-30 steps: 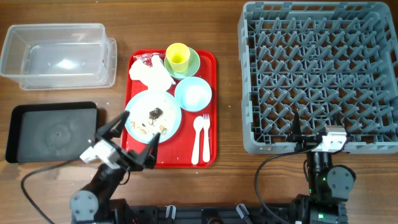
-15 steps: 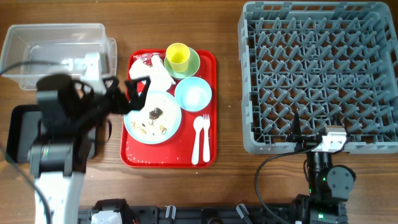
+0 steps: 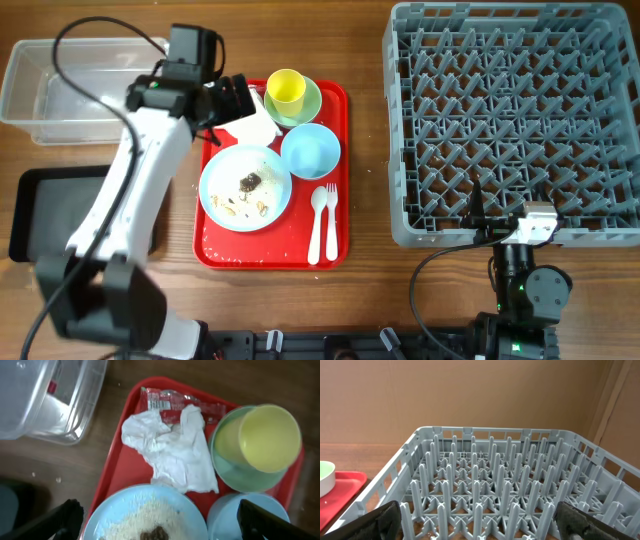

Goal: Sort waste into correct bins and load items into the dishwasher rack
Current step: 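Reach the left gripper to the white napkin on the red tray and grasp it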

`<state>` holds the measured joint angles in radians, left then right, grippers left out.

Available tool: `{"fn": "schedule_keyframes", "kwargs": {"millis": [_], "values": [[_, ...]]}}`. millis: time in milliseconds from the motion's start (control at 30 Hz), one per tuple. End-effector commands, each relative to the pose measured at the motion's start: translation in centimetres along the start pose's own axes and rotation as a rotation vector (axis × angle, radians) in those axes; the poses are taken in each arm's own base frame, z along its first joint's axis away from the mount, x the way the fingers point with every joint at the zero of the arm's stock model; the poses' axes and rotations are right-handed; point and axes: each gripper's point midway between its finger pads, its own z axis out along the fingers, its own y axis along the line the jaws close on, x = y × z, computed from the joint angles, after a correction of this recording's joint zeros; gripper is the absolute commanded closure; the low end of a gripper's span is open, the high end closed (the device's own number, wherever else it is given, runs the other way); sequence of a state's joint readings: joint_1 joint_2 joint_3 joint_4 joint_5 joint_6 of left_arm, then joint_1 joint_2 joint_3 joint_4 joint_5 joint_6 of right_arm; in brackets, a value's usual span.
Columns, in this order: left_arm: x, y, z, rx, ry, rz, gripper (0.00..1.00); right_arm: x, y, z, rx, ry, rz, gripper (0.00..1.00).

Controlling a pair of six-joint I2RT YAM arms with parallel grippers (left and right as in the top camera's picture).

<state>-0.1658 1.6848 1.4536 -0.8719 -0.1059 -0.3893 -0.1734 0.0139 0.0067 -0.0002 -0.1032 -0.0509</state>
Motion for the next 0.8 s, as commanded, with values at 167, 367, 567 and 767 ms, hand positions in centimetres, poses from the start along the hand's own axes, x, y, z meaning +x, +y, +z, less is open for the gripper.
{"fn": "schedule_keyframes", "kwargs": {"millis": [167, 367, 567, 767], "values": [[-0.2, -0.4, 7.4, -0.054, 0.030, -0.083, 0.29, -0.1, -0.1, 0.0, 0.006, -0.005, -0.010, 0.00], [0.9, 1.3, 11.7, -0.135, 0.072, -0.080, 0.29, -0.1, -0.1, 0.0, 0.006, -0.005, -0.010, 0.00], [1.4, 1.3, 13.3, -0.048, 0.138, -0.050, 0.38, -0.1, -0.1, 0.0, 0.006, -0.005, -0.010, 0.00], [1.9, 0.3, 13.3, 0.010, 0.169, -0.054, 0.62, -0.1, -0.1, 0.0, 0.006, -0.005, -0.010, 0.00]]}}
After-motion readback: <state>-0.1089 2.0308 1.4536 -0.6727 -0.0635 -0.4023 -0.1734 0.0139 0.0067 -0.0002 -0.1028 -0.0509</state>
